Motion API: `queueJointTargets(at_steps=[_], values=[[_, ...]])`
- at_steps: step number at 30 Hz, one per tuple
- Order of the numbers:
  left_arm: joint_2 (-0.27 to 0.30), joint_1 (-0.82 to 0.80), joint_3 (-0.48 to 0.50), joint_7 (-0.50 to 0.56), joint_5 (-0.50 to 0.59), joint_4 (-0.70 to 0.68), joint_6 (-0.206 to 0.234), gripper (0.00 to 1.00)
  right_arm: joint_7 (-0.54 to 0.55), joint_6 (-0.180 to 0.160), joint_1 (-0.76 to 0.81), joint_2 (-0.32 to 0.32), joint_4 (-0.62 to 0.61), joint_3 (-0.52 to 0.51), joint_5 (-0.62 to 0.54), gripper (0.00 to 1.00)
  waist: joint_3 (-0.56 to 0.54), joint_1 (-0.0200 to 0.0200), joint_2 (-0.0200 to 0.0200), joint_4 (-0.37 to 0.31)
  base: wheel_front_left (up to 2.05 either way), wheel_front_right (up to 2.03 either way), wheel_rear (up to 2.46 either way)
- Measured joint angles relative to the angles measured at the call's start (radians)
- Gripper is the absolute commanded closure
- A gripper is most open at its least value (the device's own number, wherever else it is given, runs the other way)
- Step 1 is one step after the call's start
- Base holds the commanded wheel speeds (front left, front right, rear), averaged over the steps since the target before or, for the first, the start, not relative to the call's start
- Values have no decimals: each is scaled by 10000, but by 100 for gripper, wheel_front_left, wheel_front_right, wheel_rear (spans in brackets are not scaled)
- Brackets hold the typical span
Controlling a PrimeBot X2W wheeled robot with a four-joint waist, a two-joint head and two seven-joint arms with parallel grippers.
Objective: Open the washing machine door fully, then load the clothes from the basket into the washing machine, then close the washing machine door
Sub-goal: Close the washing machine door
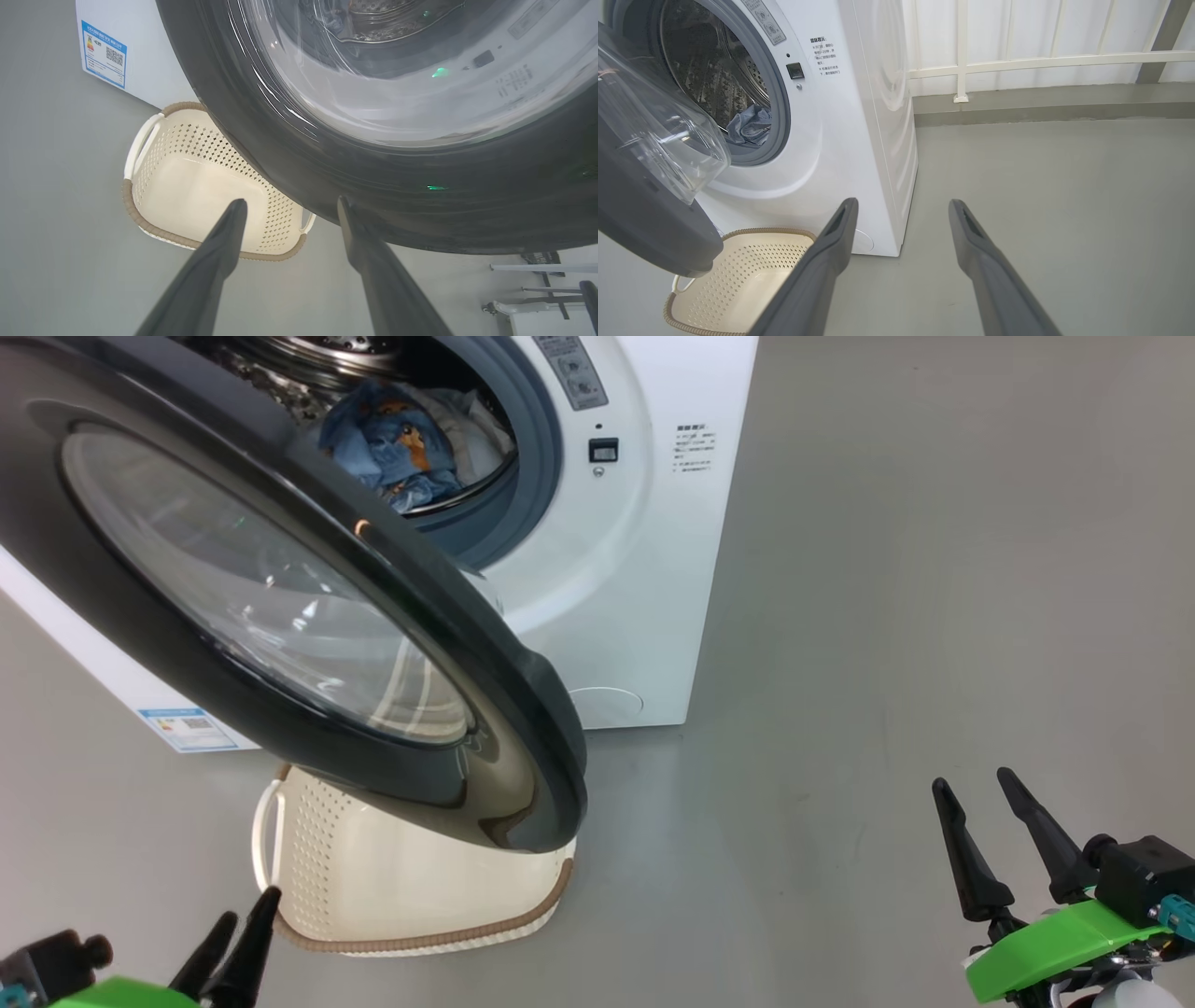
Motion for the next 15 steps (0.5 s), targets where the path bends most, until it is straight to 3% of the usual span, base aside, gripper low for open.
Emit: queueJointTargets(at_steps=[5, 9, 15], values=[[414, -237, -997, -1781, 867, 648, 0, 0, 0, 0, -4, 13, 48, -13, 0, 0, -2, 0, 0, -140, 0, 0, 0], [468, -602, -1233, -2282, 1718, 1220, -42, 0, 0, 0, -6, 15, 48, -52, 0, 0, 0, 0, 0, -240, 0, 0, 0], [-217, -787, 320, -2288, 3839, 1089, -42, 0, 0, 0, -6, 13, 38, -176, 0, 0, 8, 0, 0, -290, 0, 0, 0]])
